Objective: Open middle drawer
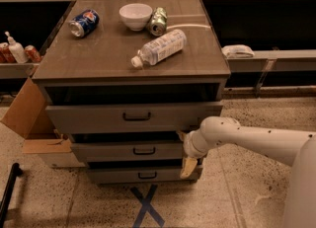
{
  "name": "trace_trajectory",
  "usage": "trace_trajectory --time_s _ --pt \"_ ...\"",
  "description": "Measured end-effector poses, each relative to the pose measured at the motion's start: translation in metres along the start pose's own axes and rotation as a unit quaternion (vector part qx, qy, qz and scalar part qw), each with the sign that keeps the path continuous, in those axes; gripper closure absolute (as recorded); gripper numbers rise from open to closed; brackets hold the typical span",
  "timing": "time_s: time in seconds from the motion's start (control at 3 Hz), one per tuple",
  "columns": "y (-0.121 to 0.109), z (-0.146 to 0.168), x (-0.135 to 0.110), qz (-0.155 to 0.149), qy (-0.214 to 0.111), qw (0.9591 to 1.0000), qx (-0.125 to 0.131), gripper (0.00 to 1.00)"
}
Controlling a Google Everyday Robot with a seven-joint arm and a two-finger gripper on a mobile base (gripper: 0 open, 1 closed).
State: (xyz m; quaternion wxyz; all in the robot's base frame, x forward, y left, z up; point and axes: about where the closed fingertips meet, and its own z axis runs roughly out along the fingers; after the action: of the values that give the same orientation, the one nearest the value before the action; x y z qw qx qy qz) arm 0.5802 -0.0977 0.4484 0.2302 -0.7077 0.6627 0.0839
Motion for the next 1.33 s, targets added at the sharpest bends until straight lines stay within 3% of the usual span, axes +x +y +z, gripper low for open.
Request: trace_trajectory --time_s 1.0,1.33 --pt "-0.002 0.034 -0.003 0.012 -0.023 0.9995 -0.020 0.00" --pt "0.006 0.042 -0.005 0.011 -0.021 0.9993 -0.028 0.18"
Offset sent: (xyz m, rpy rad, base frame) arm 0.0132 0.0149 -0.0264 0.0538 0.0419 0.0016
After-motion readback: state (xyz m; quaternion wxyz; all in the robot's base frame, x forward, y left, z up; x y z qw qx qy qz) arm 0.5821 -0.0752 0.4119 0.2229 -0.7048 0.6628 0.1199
